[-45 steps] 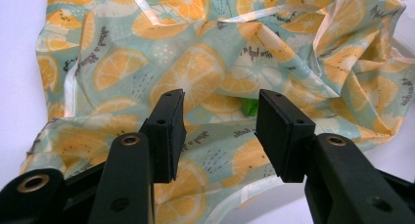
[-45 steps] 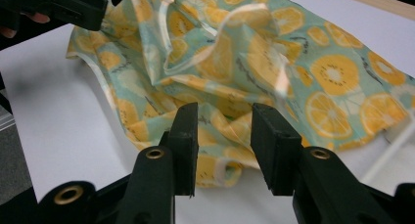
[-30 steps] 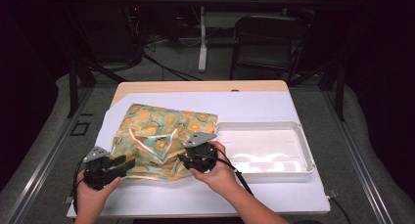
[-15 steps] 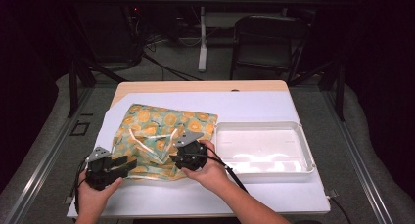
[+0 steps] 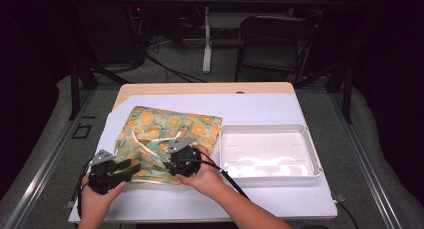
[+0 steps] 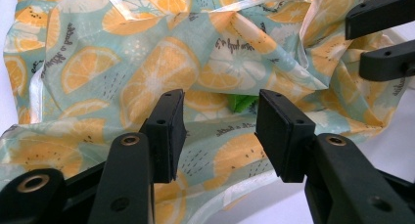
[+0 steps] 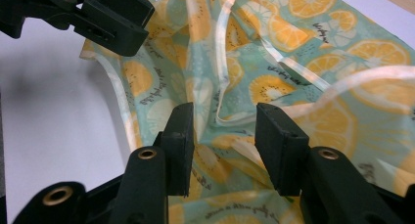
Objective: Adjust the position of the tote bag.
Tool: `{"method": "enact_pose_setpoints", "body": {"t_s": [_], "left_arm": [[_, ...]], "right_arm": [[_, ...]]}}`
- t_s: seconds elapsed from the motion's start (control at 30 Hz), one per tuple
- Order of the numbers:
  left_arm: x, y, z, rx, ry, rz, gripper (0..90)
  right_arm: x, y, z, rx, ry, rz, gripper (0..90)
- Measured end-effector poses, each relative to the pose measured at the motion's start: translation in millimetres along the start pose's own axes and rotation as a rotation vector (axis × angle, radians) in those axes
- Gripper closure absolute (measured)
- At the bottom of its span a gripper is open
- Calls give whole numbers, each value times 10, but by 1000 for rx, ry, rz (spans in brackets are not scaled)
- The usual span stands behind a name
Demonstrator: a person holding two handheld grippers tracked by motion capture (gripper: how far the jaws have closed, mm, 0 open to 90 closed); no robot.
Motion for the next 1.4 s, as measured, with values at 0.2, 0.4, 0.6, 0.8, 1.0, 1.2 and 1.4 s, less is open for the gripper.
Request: {"method": "enact_pose_setpoints", "body": {"t_s": [0.2, 0.4, 0.6, 0.8, 1.0, 1.2, 1.4], "left_arm": [[-7, 3, 9, 2, 2, 2, 534], [-14, 3, 13, 0, 3, -1, 534], [-5, 7, 16, 8, -3, -4, 533], [0, 9, 19, 6, -3, -8, 532], [-1, 11, 23, 4, -4, -9, 531], [-4, 20, 30, 10, 0, -13, 526], [-12, 69, 53, 9, 14, -41, 503]], "right_arm": [[-73, 22, -128, -6, 9, 9, 607], [-111, -6, -203, -18, 1, 24, 647], [-114, -50, -284, -48, -20, 53, 685], [-123, -81, -329, -64, -39, 68, 752], [-123, -94, -349, -76, -39, 72, 860], [-124, -102, -348, -88, -29, 74, 900], [-140, -91, -308, -84, -13, 88, 900]]}}
Point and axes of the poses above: each handheld gripper's, and its own axes: z roughly backward along the jaws, y roughly out of its top, x roughly to its right, the point moved 2 cm from there along -z, roughly forward along the jaws, and after that the axes turned 6 degrees about x, right-handed, at the moved point
